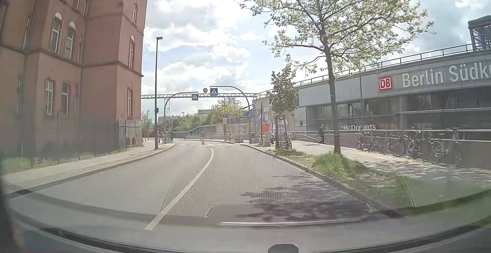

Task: Follow the waypoints while adhering to traffic rules and regulations

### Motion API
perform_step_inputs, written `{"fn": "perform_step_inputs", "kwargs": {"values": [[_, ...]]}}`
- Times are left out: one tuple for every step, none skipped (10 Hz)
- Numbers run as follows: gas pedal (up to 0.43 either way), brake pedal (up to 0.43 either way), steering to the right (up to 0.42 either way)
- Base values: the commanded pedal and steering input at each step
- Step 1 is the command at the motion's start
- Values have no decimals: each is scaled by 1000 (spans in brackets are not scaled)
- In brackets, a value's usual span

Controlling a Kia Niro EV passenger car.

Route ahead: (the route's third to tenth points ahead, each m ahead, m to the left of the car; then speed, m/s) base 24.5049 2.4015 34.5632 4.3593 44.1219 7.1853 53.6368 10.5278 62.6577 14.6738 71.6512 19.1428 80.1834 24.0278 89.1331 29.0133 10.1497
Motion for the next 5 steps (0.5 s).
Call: {"fn": "perform_step_inputs", "kwargs": {"values": [[118, 18, -23], [118, 18, -23], [118, 18, -23], [110, 18, -24], [98, 18, -26]]}}
